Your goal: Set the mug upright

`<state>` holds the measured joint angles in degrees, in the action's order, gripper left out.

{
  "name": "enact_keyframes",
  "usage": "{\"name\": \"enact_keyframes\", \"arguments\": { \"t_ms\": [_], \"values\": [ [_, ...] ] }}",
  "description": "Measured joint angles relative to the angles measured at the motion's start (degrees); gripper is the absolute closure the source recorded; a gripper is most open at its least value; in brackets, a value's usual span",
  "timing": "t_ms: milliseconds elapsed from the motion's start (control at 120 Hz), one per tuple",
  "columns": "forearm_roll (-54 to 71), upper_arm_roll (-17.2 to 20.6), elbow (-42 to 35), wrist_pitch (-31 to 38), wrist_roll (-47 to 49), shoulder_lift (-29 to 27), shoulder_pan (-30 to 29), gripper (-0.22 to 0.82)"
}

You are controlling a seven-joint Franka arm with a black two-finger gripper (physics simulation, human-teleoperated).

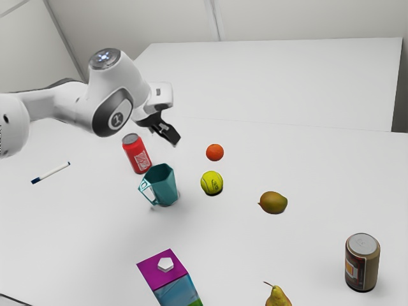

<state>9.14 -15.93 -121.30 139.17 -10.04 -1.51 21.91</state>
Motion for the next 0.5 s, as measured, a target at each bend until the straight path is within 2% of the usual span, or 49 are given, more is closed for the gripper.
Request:
{"name": "enact_keyframes", "arguments": {
  "t_ms": [217,350,500],
  "values": [
    [-7.2,0.1,17.8,-19.4,0.1,7.7,-1.1,0.01],
    [-9.4,0.1,21.0,-28.2,0.3,9.2,-1.9,0.01],
    [-10.0,0.1,22.0,-34.2,0.4,9.2,-1.8,0.0]
  ]
}}
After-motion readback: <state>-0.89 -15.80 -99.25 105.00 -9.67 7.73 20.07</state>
